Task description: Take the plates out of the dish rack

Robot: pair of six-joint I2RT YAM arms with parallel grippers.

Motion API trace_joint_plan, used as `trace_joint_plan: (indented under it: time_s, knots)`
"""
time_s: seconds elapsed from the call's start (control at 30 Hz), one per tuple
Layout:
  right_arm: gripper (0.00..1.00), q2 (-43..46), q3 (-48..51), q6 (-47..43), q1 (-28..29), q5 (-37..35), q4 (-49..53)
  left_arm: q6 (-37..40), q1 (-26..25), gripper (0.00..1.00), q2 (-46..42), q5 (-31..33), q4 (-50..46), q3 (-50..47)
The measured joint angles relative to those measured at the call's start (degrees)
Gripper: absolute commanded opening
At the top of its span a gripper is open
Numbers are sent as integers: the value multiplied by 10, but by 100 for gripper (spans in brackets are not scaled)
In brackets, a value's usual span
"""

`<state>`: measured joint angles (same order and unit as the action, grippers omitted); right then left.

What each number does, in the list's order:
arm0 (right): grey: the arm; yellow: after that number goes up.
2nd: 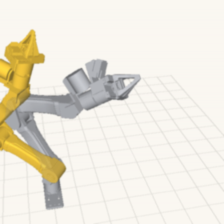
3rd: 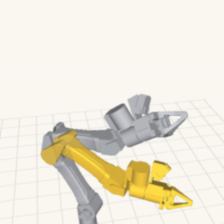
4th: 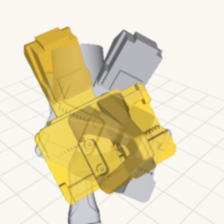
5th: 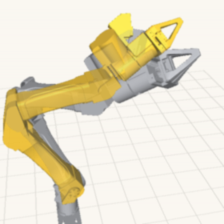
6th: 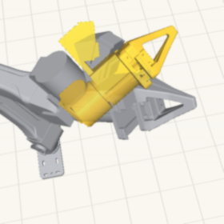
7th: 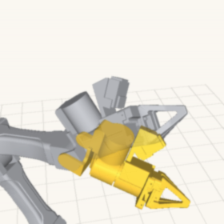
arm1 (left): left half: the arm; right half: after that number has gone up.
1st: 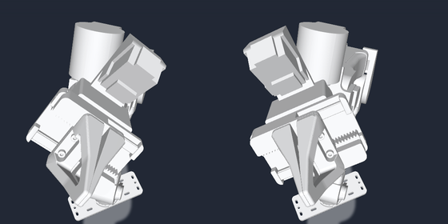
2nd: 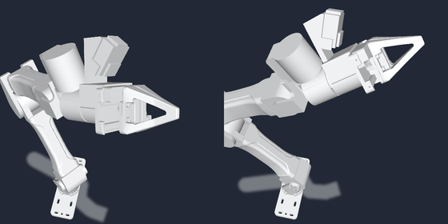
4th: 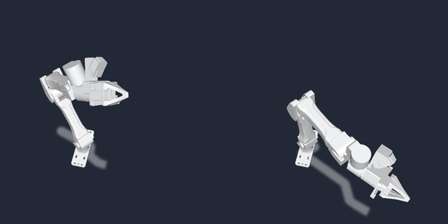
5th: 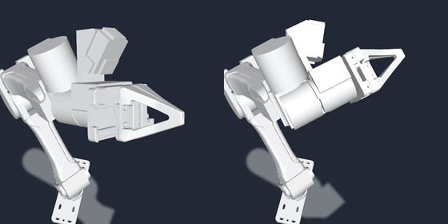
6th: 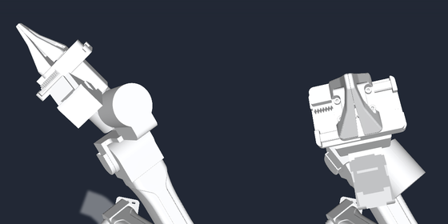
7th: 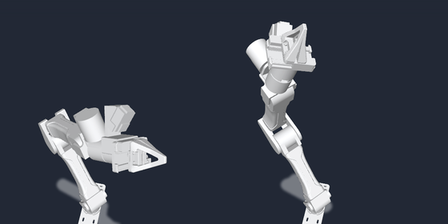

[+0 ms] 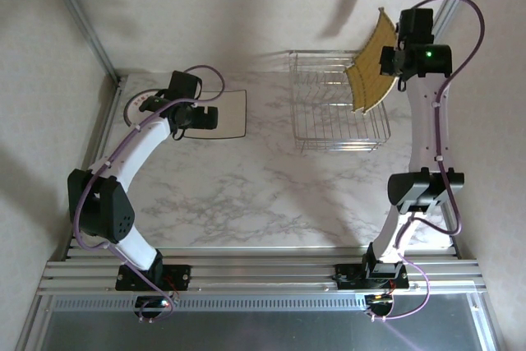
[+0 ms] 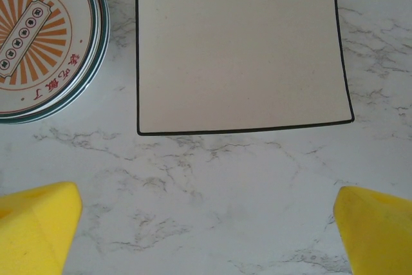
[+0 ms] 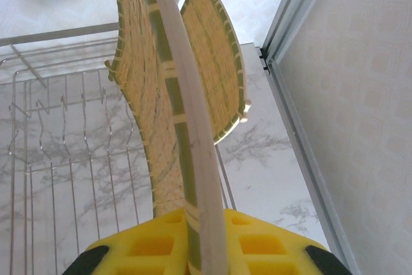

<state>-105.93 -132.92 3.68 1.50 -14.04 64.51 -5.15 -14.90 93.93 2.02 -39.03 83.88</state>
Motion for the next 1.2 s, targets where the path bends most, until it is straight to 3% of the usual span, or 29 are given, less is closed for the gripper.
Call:
trace_joint_plan:
  time_s: [0.63,0.97,1.2]
  knots:
    - [0,277,330,106,0,221,-84,0,0,99,0,0,4,-14]
    - [0,405,548,200,0,375,-222,-7,0,100,-2,-21,25,-35]
    - [0,426,686,299,0,470,-365,-11,0,100,-12,-47,39,-52]
